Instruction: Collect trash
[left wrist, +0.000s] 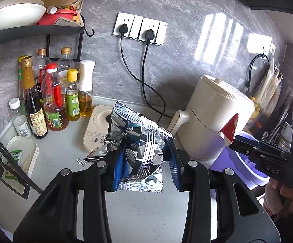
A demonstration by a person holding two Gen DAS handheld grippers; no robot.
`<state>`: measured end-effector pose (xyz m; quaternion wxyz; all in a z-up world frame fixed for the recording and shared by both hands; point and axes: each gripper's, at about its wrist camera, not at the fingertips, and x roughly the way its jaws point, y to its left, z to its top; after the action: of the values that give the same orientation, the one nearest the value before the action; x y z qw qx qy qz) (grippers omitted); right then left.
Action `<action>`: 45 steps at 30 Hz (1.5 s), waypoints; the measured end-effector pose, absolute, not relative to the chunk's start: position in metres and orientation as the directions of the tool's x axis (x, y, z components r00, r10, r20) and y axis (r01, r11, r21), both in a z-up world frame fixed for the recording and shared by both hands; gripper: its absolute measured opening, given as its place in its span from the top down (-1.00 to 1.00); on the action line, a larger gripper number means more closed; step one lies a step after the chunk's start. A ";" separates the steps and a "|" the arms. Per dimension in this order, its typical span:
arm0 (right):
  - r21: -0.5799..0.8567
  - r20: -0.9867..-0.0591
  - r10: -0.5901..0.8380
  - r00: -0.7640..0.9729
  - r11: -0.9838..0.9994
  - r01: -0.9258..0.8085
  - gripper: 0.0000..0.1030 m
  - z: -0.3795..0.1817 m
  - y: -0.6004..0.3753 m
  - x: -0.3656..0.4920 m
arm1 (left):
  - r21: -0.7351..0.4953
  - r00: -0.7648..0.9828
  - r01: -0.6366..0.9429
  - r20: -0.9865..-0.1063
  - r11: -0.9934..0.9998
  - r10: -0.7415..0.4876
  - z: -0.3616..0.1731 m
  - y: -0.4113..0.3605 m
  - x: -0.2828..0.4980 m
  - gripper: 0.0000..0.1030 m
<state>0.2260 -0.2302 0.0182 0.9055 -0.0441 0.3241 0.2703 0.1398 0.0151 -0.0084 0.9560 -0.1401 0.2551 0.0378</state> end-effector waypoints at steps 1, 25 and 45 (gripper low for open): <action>0.096 -0.609 0.449 0.654 0.860 -0.501 0.49 0.020 -0.238 0.225 | -0.250 0.868 -0.130 -0.497 0.960 -0.012 -0.008 0.011 0.142 0.26; 0.109 -0.584 0.084 0.807 0.994 -0.024 -0.25 0.031 -0.414 0.191 | -0.255 0.794 0.321 -0.453 0.912 -0.406 0.009 -0.142 0.223 0.26; 0.138 -0.574 0.085 0.814 0.990 -0.006 -0.25 0.029 -0.443 0.183 | -0.173 0.763 0.375 -0.500 0.911 -0.409 0.010 -0.198 0.235 -0.72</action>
<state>0.1828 -0.4435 0.0294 0.9502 0.0648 0.3038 0.0240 0.2346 -0.1980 0.0096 0.9384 -0.0311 0.2735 -0.2091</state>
